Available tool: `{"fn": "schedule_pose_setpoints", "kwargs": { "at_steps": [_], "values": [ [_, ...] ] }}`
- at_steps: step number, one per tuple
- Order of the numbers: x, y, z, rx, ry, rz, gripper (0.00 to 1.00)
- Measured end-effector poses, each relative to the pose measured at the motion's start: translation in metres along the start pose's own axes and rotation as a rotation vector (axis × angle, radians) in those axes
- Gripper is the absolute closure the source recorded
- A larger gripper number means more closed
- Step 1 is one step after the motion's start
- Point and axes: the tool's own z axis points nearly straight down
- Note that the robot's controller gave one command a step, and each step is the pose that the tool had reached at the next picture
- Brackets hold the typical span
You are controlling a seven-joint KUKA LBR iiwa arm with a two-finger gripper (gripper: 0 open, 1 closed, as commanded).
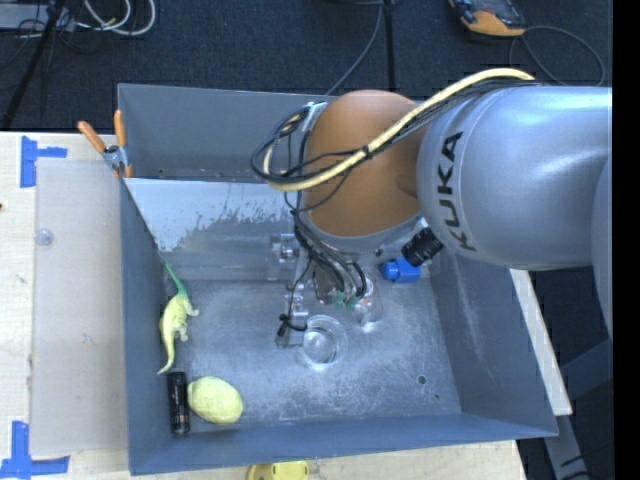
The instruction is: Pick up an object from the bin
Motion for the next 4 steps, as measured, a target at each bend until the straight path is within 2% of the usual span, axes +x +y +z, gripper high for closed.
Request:
{"fn": "schedule_pose_setpoints", "kwargs": {
  "at_steps": [1, 2, 3, 4],
  "values": [
    [-0.001, -0.001, -0.005, -0.001, -0.008, 0.003, 0.0],
    [0.045, 0.029, 0.012, 0.001, -0.003, -0.029, 0.0],
    [0.063, 0.043, 0.059, -0.002, -0.004, 0.005, 0.0],
    [0.068, 0.054, 0.091, 0.002, 0.0, -0.077, 0.0]
  ]
}}
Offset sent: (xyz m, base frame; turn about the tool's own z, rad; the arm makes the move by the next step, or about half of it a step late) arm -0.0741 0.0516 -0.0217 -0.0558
